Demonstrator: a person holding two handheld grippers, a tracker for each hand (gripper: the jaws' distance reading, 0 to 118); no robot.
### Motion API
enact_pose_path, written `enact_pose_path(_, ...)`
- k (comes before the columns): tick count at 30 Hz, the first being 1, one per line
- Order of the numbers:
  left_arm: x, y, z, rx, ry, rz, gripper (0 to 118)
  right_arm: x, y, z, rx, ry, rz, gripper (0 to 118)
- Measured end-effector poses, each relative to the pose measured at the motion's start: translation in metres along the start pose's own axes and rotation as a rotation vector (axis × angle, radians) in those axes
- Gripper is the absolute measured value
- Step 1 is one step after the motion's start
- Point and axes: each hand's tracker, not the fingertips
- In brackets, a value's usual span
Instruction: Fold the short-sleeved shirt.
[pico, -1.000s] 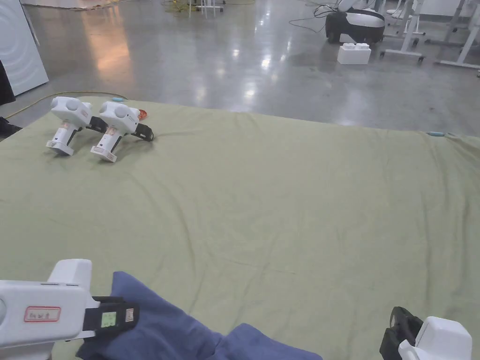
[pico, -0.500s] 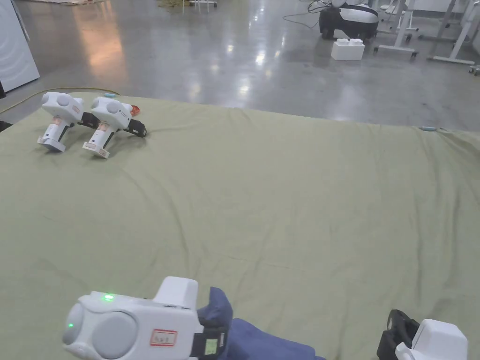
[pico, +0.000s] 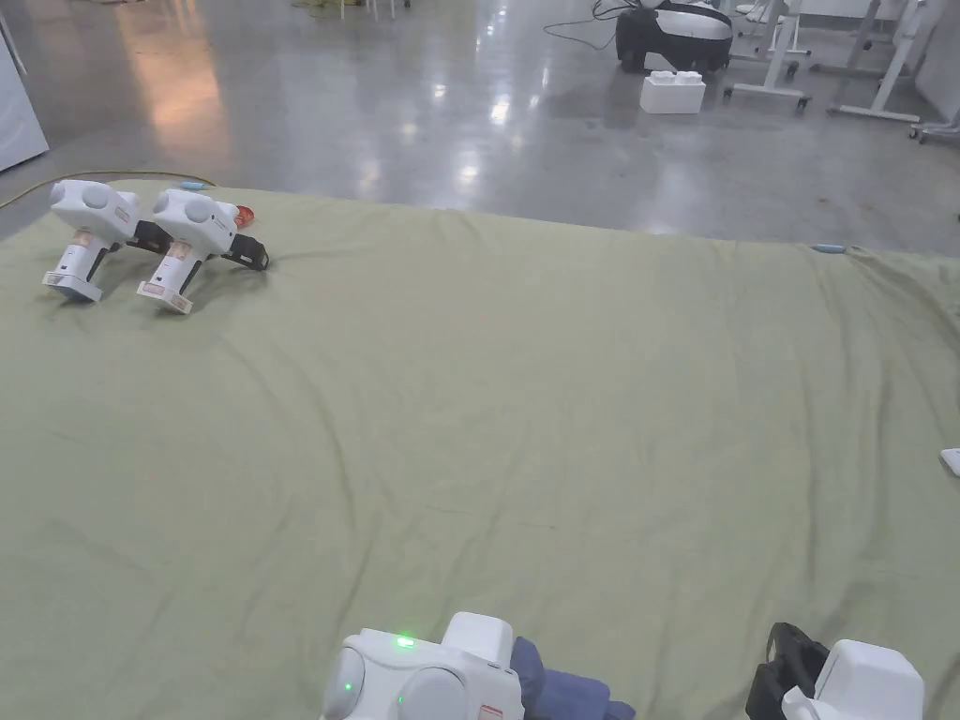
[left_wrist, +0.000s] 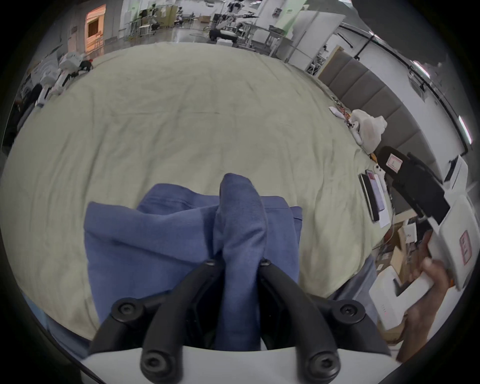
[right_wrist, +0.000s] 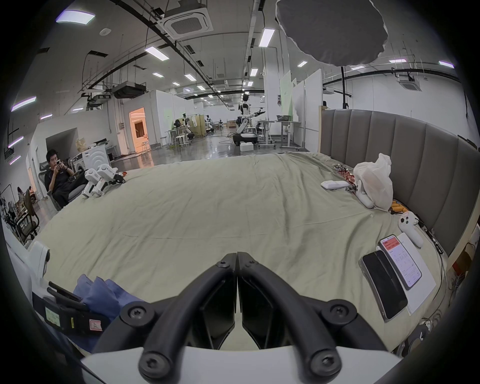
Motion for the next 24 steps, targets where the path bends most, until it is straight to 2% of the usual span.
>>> enact_pose_path(2,-0.006,0.003,0.011,0.021,-0.070,0.047,35,0.002,-0.001,0.000,-0.001,-0.002,0.001,0)
enact_pose_path(4,-0.011,0.003,0.026,0.044,-0.136,0.065,64,0.002,-0.001,-0.001,-0.002,-0.002,0.007,0)
enact_pose_path(5,-0.013,0.004,0.036,0.067,-0.152,0.085,69,0.003,-0.001,-0.001,-0.003,-0.002,0.010,0)
enact_pose_path(7,-0.019,0.004,0.053,0.110,-0.184,0.100,69,0.004,-0.002,-0.002,-0.006,-0.003,0.008,0)
enact_pose_path(9,-0.027,0.005,0.064,0.144,-0.206,0.108,63,0.004,-0.001,-0.002,-0.007,-0.001,0.002,0)
enact_pose_path(13,-0.038,0.005,0.052,0.146,-0.185,0.128,14,0.003,-0.001,-0.002,-0.009,0.001,-0.002,0)
enact_pose_path(17,-0.032,-0.007,0.010,0.006,-0.133,0.087,5,0.002,-0.002,-0.003,-0.012,0.004,-0.004,0)
enact_pose_path(24,-0.022,-0.021,-0.027,-0.007,-0.287,0.125,4,0.002,-0.007,-0.003,-0.024,-0.001,-0.002,0)
